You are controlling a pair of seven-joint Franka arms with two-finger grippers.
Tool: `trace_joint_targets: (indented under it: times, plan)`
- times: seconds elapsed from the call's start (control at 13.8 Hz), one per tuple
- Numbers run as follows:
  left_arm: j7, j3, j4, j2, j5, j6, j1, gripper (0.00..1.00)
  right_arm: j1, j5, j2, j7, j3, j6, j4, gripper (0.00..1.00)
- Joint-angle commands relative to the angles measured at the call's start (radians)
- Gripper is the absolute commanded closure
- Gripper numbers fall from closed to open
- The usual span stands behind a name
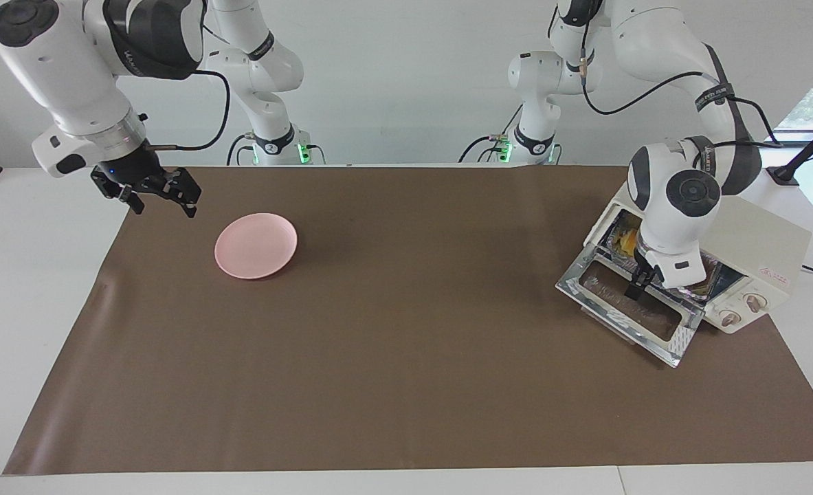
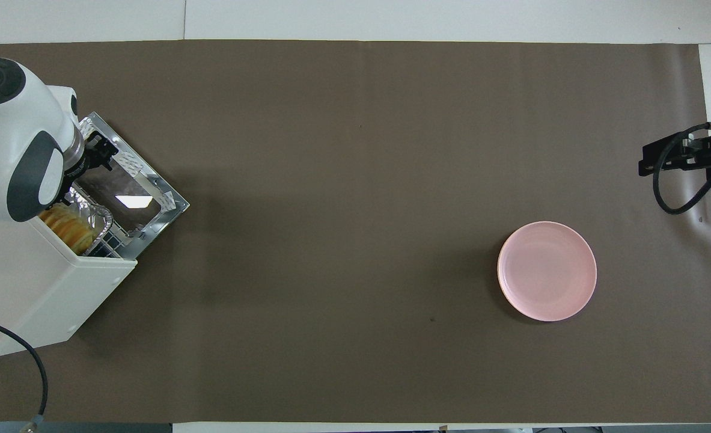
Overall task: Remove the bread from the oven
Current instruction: 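Reach into the oven and grasp the foil tray with the left gripper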
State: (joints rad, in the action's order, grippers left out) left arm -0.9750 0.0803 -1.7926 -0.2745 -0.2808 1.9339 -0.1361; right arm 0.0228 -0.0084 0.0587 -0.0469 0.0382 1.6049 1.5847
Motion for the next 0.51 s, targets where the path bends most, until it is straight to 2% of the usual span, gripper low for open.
trace_joint_targets:
  times: [0.0, 0.14, 0.43]
  plan:
    - [-0.008, -0.002, -0.077, 0.049, -0.026, 0.062, 0.013, 0.00, 0.019, 0.010, -0.022, 0.016, -0.014, -0.005, 0.023, 0.00]
    - [-0.007, -0.002, -0.082, 0.051, -0.026, 0.071, 0.015, 0.01, 0.019, 0.010, -0.022, 0.016, -0.014, -0.005, 0.023, 0.00]
    - [-0.005, -0.002, -0.094, 0.049, -0.026, 0.095, 0.023, 0.15, 0.019, 0.010, -0.022, 0.016, -0.014, -0.005, 0.023, 0.00]
